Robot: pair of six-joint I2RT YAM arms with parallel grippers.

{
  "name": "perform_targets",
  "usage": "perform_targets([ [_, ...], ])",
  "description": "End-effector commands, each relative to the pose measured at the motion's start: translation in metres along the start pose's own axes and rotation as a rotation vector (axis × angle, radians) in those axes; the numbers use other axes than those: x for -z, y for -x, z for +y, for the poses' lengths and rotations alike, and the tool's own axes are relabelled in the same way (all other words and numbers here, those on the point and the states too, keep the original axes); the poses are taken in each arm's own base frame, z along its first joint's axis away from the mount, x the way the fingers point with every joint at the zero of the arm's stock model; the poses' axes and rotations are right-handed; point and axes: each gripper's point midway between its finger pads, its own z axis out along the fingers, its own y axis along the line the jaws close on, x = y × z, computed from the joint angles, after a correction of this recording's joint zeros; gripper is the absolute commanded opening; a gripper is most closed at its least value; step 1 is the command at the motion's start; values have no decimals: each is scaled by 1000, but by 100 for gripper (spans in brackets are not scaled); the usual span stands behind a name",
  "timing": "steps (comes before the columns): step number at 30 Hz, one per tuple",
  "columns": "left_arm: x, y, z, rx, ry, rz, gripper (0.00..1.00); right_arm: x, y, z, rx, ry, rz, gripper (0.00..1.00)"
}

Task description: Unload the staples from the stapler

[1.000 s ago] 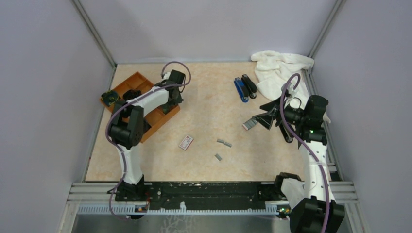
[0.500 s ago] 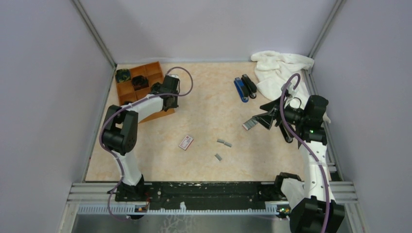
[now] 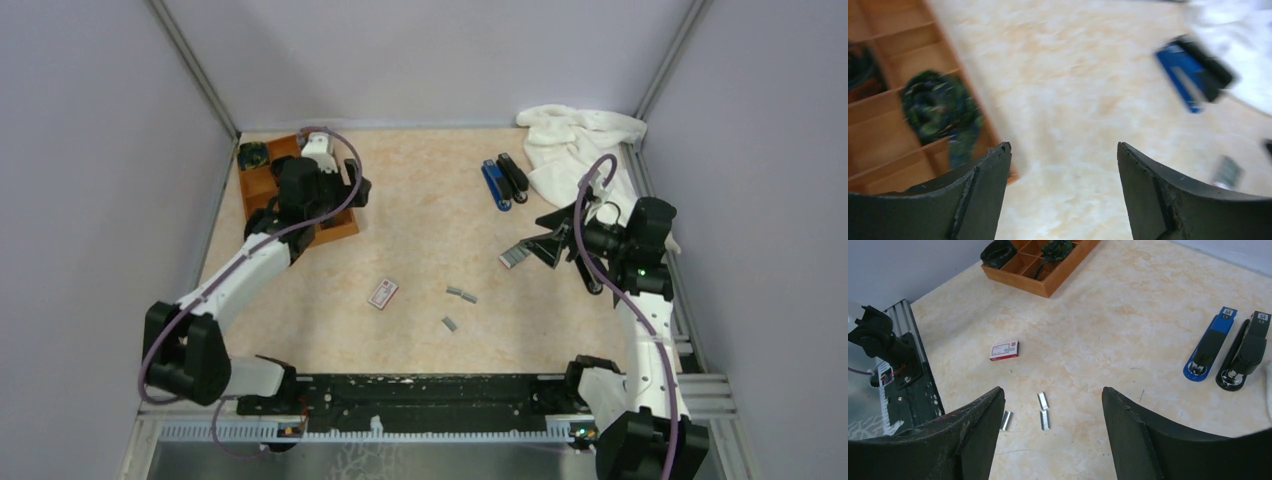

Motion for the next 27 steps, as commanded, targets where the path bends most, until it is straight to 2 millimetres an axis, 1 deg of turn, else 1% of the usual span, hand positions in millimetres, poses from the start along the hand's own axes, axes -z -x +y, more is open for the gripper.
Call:
perform_targets([
  [1, 47, 29, -77, 101, -468, -171, 84, 2, 14, 5, 103, 4, -25, 72],
  [2, 59, 25, -89, 125, -554, -184, 84, 2, 13, 6, 108, 6, -25, 72],
  [3, 70, 15, -99, 153, -640, -183, 84, 2, 12, 6, 114, 10, -26, 72],
  [4, 80, 10, -106, 203, -705, -177, 84, 2, 11, 6, 122, 10, -28, 72],
  [5, 88, 0, -113, 257, -765, -149, 84, 2, 10, 7, 128, 10, -28, 72],
  [8, 101, -31, -123, 380, -871, -41, 81, 3, 9, 4, 151, -3, -24, 72],
  [10, 109, -52, -127, 450, -911, 17, 80, 4, 5, -2, 149, -35, -1, 73],
  [13, 126, -74, -130, 478, -949, 10, 80, 4, -3, -20, 127, -100, 50, 75],
  [15, 132, -80, -132, 494, -938, 9, 80, 4, -11, -33, 95, -134, 97, 75],
  [16, 134, -80, -135, 498, -926, 25, 80, 3, -16, -41, 73, -148, 121, 75],
  [17, 138, -74, -140, 483, -922, 31, 81, 3, -21, -47, 52, -162, 147, 75],
  [18, 143, -60, -147, 447, -922, 24, 88, 3, -25, -53, 31, -170, 172, 74],
  [19, 148, -48, -155, 409, -903, 25, 98, 3, -29, -58, 12, -179, 196, 74],
  [20, 164, -15, -172, 365, -913, -22, 99, 3, -33, -62, -5, -186, 216, 74],
  [22, 187, 22, -190, 349, -866, -63, 100, 3, -37, -68, -23, -203, 238, 74],
  [23, 198, 40, -195, 386, -839, -68, 100, 3, -38, -69, -26, -211, 243, 74],
  [25, 223, 69, -204, 460, -818, -50, 100, 4, -40, -73, -27, -229, 242, 74],
  [27, 242, 88, -208, 497, -800, -33, 100, 4, -42, -77, -26, -251, 246, 74],
])
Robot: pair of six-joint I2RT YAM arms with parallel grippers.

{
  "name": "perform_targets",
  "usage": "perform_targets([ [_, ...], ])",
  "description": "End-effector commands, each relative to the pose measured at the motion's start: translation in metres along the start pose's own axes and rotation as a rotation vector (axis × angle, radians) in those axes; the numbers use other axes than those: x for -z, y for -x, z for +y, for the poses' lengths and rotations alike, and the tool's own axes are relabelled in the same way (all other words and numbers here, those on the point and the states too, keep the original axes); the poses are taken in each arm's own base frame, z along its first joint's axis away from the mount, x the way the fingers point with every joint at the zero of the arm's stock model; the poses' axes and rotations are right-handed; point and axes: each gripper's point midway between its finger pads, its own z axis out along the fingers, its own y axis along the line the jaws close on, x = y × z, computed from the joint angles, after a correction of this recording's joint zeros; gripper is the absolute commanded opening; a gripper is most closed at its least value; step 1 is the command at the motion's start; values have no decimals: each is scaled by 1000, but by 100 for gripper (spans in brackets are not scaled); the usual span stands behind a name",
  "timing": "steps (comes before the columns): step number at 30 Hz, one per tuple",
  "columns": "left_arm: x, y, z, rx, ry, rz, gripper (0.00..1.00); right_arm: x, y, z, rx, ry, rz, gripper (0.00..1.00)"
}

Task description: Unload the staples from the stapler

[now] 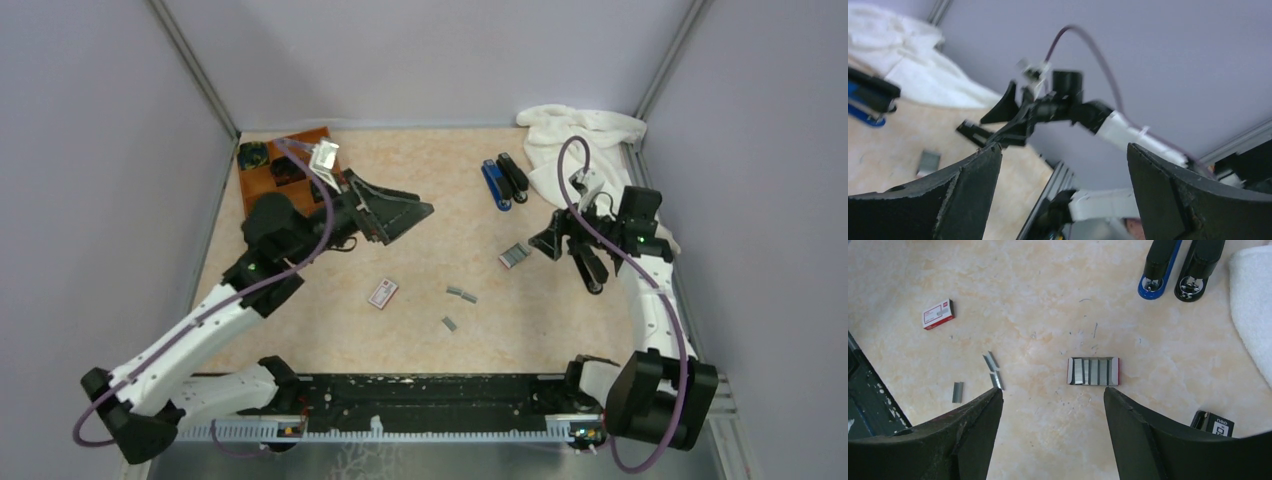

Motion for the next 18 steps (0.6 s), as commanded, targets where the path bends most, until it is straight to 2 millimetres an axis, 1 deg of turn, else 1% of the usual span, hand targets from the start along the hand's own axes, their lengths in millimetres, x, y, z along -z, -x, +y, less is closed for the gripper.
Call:
perform_targets([
  [1, 16, 24, -18, 82, 192, -20, 100, 2, 15, -11, 72, -65, -11, 74],
  [4, 24, 46, -50, 70, 127, -62, 100, -7, 10, -22, 60, -88, 37, 75],
  [6, 31, 58, -67, 47, 87, -89, 100, -16, 6, -29, 42, -78, 84, 75],
  [9, 49, 75, -78, -10, 70, -156, 100, -29, 3, -43, -4, -59, 134, 75],
  [13, 68, 88, -78, -68, 70, -248, 100, -44, -3, -60, -45, -59, 175, 75],
  [15, 71, 89, -75, -85, 73, -269, 100, -51, -11, -65, -53, -62, 209, 75],
  [18, 69, 89, -68, -100, 97, -283, 100, -59, -20, -71, -55, -61, 247, 75],
])
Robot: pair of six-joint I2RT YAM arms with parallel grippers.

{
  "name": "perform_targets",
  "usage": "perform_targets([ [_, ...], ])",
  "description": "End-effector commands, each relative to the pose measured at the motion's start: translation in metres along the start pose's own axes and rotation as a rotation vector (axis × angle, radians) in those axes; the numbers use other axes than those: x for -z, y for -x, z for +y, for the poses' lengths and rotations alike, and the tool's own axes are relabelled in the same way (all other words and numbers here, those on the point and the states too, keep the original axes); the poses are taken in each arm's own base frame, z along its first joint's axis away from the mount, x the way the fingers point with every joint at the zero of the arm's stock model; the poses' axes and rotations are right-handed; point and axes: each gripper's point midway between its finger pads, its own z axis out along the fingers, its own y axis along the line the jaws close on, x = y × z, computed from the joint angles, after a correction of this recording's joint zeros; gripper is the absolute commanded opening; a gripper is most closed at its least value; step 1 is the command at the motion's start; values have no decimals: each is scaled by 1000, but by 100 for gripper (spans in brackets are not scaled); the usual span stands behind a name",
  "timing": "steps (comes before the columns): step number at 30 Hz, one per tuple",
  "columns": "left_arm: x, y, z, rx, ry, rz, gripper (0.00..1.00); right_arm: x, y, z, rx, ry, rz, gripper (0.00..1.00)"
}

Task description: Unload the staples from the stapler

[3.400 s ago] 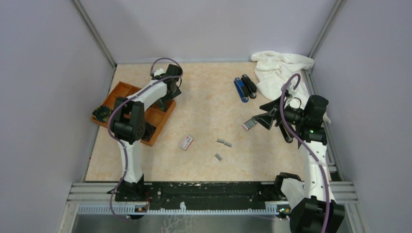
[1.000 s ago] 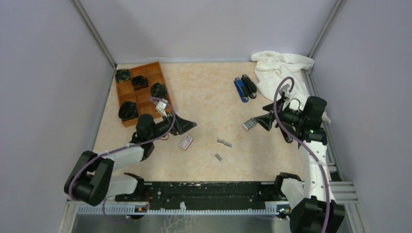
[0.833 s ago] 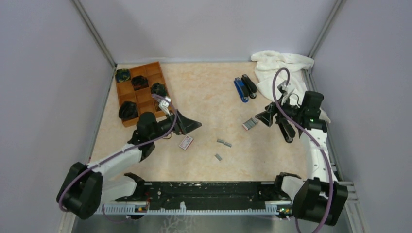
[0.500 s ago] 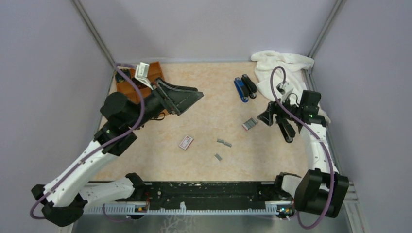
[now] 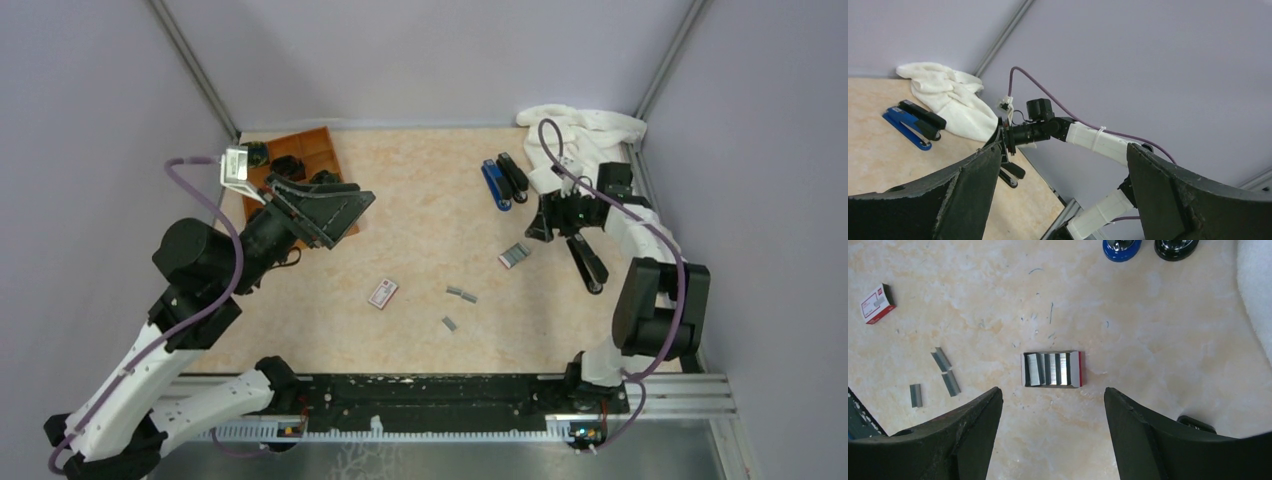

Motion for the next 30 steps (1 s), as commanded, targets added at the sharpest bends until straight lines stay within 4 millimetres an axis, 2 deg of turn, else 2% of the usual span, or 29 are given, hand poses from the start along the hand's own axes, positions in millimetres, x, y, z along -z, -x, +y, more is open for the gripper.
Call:
perform_targets([
  [1, -3, 6, 7, -54, 18, -50, 100, -8, 12, -11, 53, -20, 21, 75],
  [4, -4, 0, 4, -51, -8, -28, 100, -16, 6, -22, 39, -23, 62, 74],
  [6, -3, -3, 0, -51, -39, -13, 100, -27, -4, -29, 12, -12, 107, 74],
  [12, -4, -5, -6, -58, -66, 1, 100, -48, -26, -33, -17, 0, 191, 74],
  [21, -3, -5, -6, -67, -68, -2, 100, -67, -44, -18, -23, 41, 271, 70],
  [30, 4, 6, -13, -78, -81, -30, 100, -65, -56, -1, -37, 96, 311, 58],
])
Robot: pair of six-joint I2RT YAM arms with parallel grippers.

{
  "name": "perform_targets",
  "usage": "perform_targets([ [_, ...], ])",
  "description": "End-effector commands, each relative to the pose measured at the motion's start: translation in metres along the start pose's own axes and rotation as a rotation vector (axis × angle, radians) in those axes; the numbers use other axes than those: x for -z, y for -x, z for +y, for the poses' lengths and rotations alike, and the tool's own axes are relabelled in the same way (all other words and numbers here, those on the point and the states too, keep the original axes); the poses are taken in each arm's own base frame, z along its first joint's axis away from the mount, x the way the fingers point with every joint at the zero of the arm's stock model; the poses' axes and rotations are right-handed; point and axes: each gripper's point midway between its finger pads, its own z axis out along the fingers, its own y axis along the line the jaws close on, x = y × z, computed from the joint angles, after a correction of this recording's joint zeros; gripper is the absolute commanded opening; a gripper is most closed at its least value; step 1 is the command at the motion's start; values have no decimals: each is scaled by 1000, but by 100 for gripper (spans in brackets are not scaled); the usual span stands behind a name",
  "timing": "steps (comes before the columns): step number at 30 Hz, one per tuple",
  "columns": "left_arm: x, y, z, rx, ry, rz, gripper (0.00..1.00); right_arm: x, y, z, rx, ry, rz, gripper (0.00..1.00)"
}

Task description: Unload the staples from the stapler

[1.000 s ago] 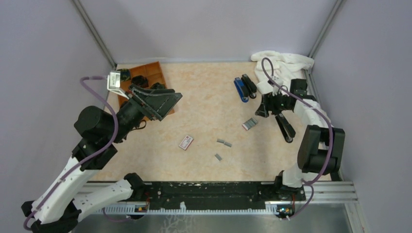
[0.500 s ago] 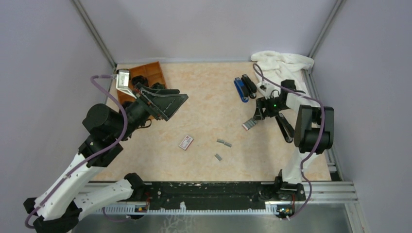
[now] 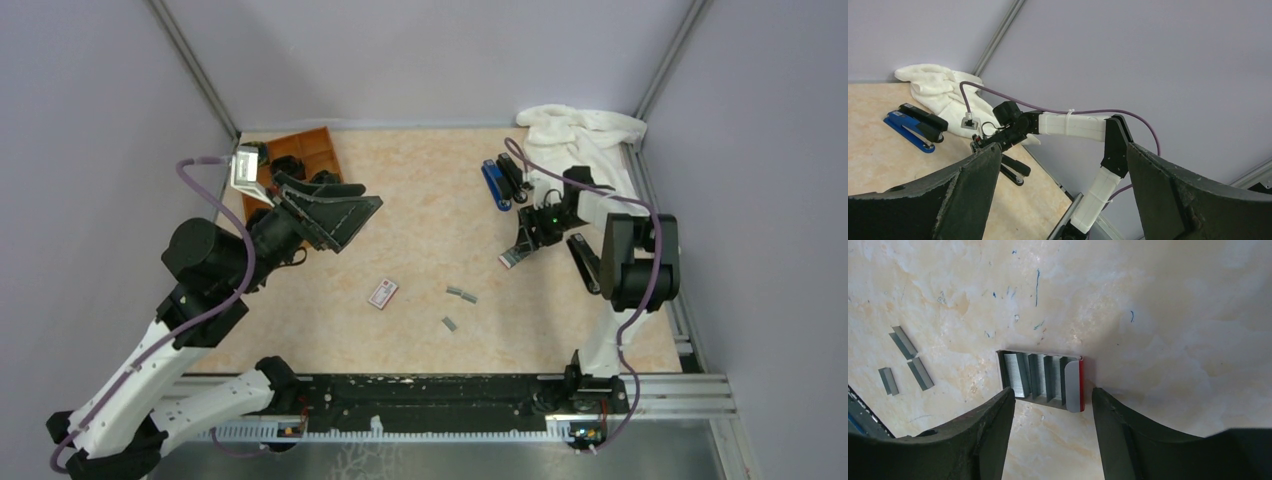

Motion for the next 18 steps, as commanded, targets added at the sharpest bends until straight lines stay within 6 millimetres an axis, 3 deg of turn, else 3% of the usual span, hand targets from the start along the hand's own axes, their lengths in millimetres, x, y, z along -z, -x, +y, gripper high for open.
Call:
perform_targets([
  [1, 5, 14, -14, -16, -46, -37, 100, 0, 1, 12, 32, 38, 9, 57],
  [10, 7, 16, -34, -11, -128, -19, 100, 0, -2, 26, 43, 70, 16, 54],
  [18, -1, 11, -36, 2, -146, 5, 100, -1, 4, 36, 60, 91, 10, 53],
])
